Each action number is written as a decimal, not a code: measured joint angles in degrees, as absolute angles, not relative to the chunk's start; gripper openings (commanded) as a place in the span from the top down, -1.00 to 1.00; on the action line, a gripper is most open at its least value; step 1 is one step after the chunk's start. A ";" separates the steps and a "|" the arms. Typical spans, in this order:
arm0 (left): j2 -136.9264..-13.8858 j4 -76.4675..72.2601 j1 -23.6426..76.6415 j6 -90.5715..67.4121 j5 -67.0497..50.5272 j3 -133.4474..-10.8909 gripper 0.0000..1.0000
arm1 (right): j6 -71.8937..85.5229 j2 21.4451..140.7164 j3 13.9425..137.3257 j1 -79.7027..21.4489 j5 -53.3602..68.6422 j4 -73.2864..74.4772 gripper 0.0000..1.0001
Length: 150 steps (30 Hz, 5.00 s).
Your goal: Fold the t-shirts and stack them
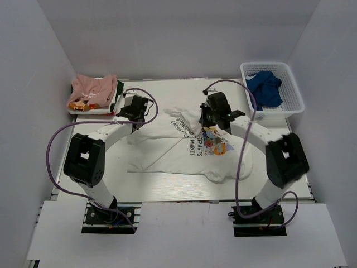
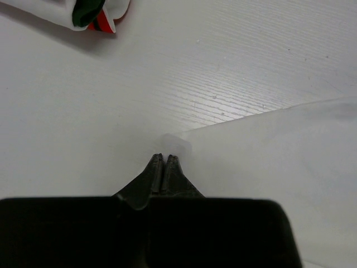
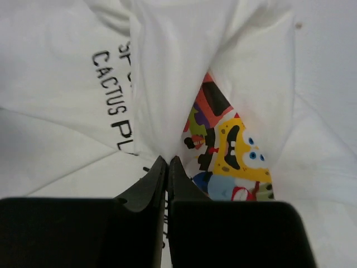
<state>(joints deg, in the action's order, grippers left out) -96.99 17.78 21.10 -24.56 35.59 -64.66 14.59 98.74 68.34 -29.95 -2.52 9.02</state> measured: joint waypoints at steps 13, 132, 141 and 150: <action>-70.08 21.96 21.58 -24.01 39.35 -66.41 1.00 | 13.02 55.70 67.29 -30.00 -17.28 10.33 1.00; -141.82 32.84 9.89 -23.38 14.39 -122.26 -1.00 | 7.51 142.04 124.55 -10.22 0.01 29.87 -0.81; -100.92 35.64 10.90 -29.78 18.41 -83.11 -1.00 | 7.29 102.02 85.52 -21.28 -5.37 20.71 -0.81; -72.34 41.69 10.17 -46.72 21.50 -52.60 -1.00 | 18.20 75.07 54.28 -28.16 -12.23 21.82 -0.81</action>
